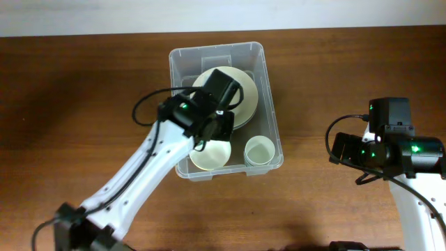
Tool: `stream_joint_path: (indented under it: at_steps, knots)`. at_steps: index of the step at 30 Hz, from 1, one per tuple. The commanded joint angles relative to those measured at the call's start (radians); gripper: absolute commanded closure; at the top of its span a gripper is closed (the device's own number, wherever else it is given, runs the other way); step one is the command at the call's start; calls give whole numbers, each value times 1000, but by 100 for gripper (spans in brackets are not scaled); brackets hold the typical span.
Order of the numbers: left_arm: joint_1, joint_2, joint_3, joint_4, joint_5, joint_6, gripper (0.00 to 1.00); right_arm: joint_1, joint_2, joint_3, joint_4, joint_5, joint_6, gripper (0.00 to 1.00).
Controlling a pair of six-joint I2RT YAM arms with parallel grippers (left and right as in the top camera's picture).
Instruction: Pack container
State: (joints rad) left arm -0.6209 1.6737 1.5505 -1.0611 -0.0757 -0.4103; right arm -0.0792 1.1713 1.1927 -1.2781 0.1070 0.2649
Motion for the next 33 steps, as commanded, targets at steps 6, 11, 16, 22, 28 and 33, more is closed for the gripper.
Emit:
stream_joint_path:
  at_steps: [6,11,16,22,28,33]
  knots:
    - [-16,148,14,-14,114,16,96,-6,-6,1,0,-2,2,1]
    - [-16,148,14,-28,114,16,43,-6,-6,1,0,-2,2,1]
    - [-12,137,15,-39,45,15,40,-6,-6,1,0,-1,2,1]
    - [90,-15,16,-37,-154,15,38,-6,-6,1,85,-27,2,1]
    - [323,-115,16,4,-197,27,35,-5,30,2,365,-140,0,1]
    - [534,-98,15,90,-45,154,34,-4,189,2,555,-113,-58,1]
